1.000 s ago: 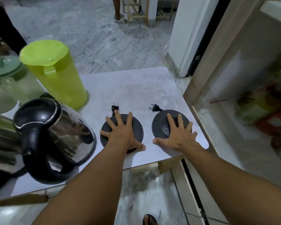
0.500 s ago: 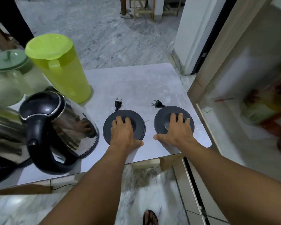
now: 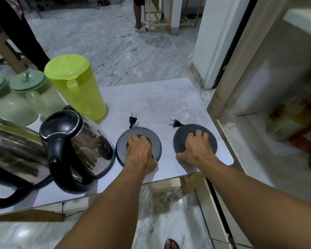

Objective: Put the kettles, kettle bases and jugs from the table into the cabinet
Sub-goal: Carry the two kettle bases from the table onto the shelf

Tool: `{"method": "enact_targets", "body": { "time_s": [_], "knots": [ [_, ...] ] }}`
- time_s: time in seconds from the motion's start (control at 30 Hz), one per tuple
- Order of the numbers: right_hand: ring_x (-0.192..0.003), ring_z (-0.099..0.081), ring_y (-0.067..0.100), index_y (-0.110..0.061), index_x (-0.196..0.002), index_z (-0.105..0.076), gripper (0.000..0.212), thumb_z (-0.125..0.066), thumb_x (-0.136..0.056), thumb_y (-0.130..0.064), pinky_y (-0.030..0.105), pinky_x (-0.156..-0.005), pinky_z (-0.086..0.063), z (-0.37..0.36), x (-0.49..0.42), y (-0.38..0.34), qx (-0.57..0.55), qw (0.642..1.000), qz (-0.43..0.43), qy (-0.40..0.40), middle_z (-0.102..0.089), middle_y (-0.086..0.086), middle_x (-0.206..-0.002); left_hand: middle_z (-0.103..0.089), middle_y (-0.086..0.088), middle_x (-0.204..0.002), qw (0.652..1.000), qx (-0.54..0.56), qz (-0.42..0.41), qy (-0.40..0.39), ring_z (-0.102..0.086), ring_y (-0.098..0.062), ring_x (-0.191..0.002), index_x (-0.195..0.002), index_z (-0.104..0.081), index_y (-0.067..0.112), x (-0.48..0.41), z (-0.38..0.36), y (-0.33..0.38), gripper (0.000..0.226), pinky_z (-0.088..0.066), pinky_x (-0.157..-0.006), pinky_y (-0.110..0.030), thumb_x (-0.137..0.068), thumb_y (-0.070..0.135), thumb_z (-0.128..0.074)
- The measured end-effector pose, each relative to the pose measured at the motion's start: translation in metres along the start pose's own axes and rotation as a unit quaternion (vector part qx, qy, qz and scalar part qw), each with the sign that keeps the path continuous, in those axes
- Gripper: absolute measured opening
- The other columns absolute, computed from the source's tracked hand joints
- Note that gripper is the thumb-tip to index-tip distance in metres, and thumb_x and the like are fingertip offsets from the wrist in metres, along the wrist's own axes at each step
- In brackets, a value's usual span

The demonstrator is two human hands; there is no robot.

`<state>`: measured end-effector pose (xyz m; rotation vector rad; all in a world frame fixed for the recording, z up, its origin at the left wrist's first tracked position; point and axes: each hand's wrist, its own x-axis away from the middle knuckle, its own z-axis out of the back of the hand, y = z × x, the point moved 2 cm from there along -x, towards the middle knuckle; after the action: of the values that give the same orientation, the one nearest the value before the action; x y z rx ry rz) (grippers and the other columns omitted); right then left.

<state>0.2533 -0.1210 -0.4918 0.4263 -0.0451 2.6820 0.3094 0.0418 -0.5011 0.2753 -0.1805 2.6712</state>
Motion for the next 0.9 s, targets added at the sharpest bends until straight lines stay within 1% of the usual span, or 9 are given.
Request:
{"method": "enact_targets", "body": {
  "time_s": [0.1,0.2,0.27,0.37,0.47,0.57,0.7,0.8,0.9],
  "knots": [
    [-0.123,-0.041,0.033,-0.002,-0.133,-0.047,0.081,-0.068,-0.079,-0.058,0.037,-0.103,-0.033,0.002,0.005,0.003,-0.002,1.000,-0.005,-0.001,-0.046,0.018,-0.136,-0.052,-0.011,-0.111,0.999,0.019,0.008,-0.031,-0.045,-0.030,-0.106,-0.114,-0.051,0.005,-0.003,-0.001,0.001,0.062,-0.037,-0.094,-0.036,-0.073,0.047,-0.071],
    [-0.125,-0.040,0.034,-0.002,-0.136,-0.045,0.084,-0.067,-0.079,-0.060,0.039,-0.105,-0.032,-0.006,0.004,0.005,-0.010,1.000,-0.010,0.004,-0.044,0.018,-0.139,-0.043,-0.015,-0.127,0.994,0.085,0.034,-0.059,-0.038,-0.034,-0.121,-0.129,-0.044,0.002,-0.006,-0.008,-0.003,0.090,-0.038,-0.102,-0.041,-0.065,0.056,-0.077],
    [-0.127,-0.039,0.034,-0.004,-0.139,-0.041,0.089,-0.066,-0.077,-0.062,0.040,-0.106,-0.032,-0.017,0.006,0.003,-0.022,1.000,-0.009,0.017,-0.042,0.017,-0.141,-0.034,-0.011,-0.133,0.993,0.105,0.027,-0.057,-0.033,-0.031,-0.129,-0.136,-0.035,0.006,0.001,-0.015,-0.008,0.110,-0.036,-0.105,-0.053,-0.055,0.063,-0.082],
    [-0.130,-0.035,0.034,-0.013,-0.146,-0.033,0.101,-0.068,-0.069,-0.068,0.047,-0.103,-0.036,-0.033,0.010,0.003,-0.077,0.995,-0.021,0.068,-0.038,0.008,-0.146,-0.018,-0.002,-0.150,0.992,0.115,0.015,-0.053,-0.016,-0.027,-0.142,-0.149,-0.016,0.019,0.013,-0.030,-0.017,0.131,-0.023,-0.105,-0.071,-0.048,0.070,-0.082],
    [-0.143,-0.017,0.037,-0.021,-0.152,-0.019,0.119,-0.067,-0.059,-0.078,0.060,-0.111,-0.022,-0.049,0.011,0.009,-0.122,0.989,-0.067,0.053,-0.020,0.004,-0.156,-0.005,0.003,-0.159,0.987,0.151,0.014,-0.043,0.004,-0.029,-0.149,-0.153,-0.007,0.028,0.013,-0.039,-0.026,0.135,-0.013,-0.109,-0.072,-0.048,0.072,-0.080],
    [-0.149,0.009,0.041,-0.029,-0.154,-0.004,0.132,-0.066,-0.052,-0.085,0.069,-0.113,-0.006,-0.065,0.011,0.016,-0.172,0.978,-0.116,0.018,0.007,0.002,-0.163,0.012,0.005,-0.162,0.977,0.197,0.044,-0.073,0.017,-0.024,-0.149,-0.154,0.008,0.021,0.012,-0.049,-0.031,0.147,-0.011,-0.115,-0.065,-0.048,0.073,-0.079],
    [-0.148,0.016,0.045,-0.031,-0.154,-0.001,0.133,-0.066,-0.053,-0.085,0.069,-0.114,-0.002,-0.072,0.010,0.016,-0.197,0.972,-0.125,0.008,0.017,0.002,-0.164,0.024,-0.004,-0.161,0.975,0.199,0.079,-0.060,0.022,-0.038,-0.146,-0.153,0.002,0.024,0.013,-0.058,-0.034,0.143,-0.003,-0.119,-0.057,-0.045,0.082,-0.071],
    [-0.147,0.003,0.048,-0.030,-0.151,-0.009,0.126,-0.067,-0.053,-0.083,0.061,-0.118,-0.009,-0.073,0.009,0.015,-0.195,0.971,-0.132,0.044,0.008,0.013,-0.164,0.027,-0.011,-0.159,0.971,0.208,0.101,-0.058,0.020,-0.048,-0.144,-0.151,0.001,0.029,0.015,-0.060,-0.030,0.136,-0.001,-0.119,-0.056,-0.047,0.084,-0.068],
    [-0.142,-0.012,0.048,-0.030,-0.145,-0.019,0.116,-0.067,-0.052,-0.078,0.055,-0.116,-0.022,-0.076,0.011,0.012,-0.205,0.966,-0.128,0.094,-0.006,0.015,-0.162,0.018,-0.013,-0.161,0.970,0.219,0.106,-0.033,0.004,-0.052,-0.144,-0.144,-0.009,0.032,0.017,-0.058,-0.024,0.122,-0.010,-0.118,-0.056,-0.049,0.077,-0.069]
  ]
}}
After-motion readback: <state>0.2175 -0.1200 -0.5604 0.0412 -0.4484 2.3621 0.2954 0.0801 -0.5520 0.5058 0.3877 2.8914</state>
